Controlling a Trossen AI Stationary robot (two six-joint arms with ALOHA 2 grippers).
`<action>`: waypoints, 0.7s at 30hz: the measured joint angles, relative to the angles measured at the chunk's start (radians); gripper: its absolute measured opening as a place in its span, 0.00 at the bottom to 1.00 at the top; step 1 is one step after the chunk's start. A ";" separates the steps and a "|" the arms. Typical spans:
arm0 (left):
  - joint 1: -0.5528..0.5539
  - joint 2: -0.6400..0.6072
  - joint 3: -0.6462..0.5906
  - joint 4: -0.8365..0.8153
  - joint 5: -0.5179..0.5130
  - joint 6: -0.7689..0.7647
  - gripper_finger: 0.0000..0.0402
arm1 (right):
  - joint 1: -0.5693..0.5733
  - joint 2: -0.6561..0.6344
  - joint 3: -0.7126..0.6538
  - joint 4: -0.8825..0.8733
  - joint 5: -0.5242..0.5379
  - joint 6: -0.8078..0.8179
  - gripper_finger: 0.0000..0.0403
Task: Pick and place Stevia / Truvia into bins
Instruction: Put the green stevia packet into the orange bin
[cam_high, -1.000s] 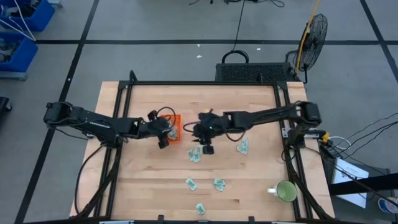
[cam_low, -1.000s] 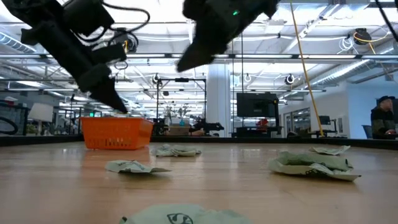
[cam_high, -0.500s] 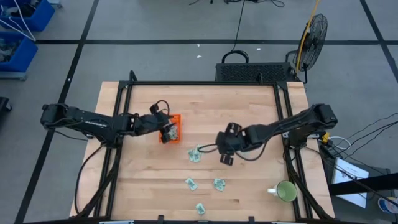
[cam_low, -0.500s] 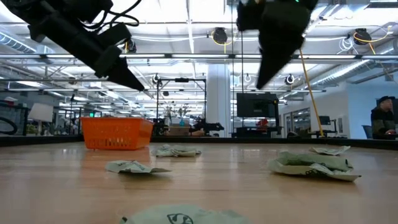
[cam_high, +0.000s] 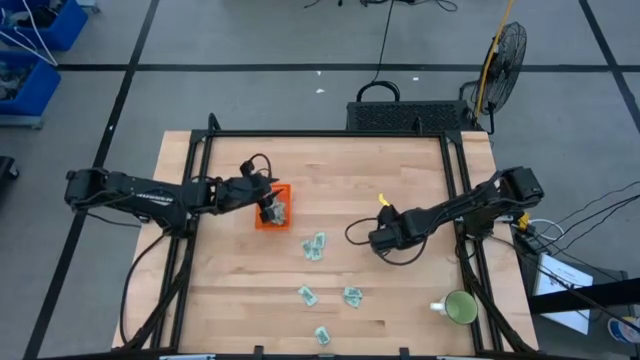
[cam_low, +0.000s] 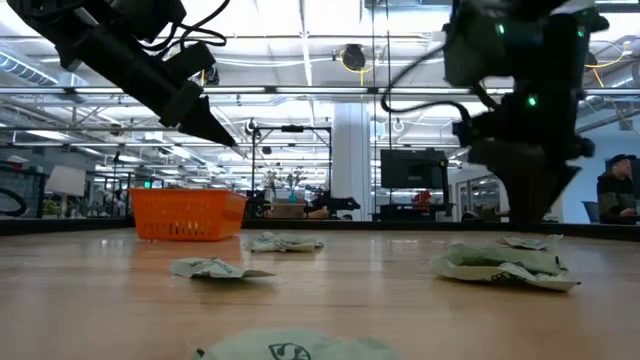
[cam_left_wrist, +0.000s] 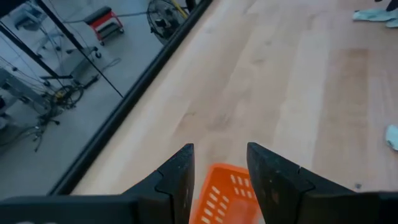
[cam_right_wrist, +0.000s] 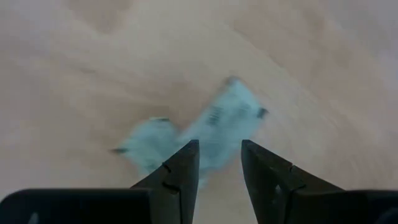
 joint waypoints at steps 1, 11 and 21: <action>0.006 0.000 0.000 0.008 0.000 0.008 0.38 | -0.003 0.000 -0.017 0.004 0.000 0.021 0.28; 0.053 0.000 0.000 0.040 0.000 0.039 0.38 | -0.035 -0.002 -0.073 0.112 0.026 0.028 0.28; 0.069 0.000 0.000 0.040 0.001 0.041 0.38 | -0.060 -0.002 -0.090 0.162 0.056 -0.077 0.22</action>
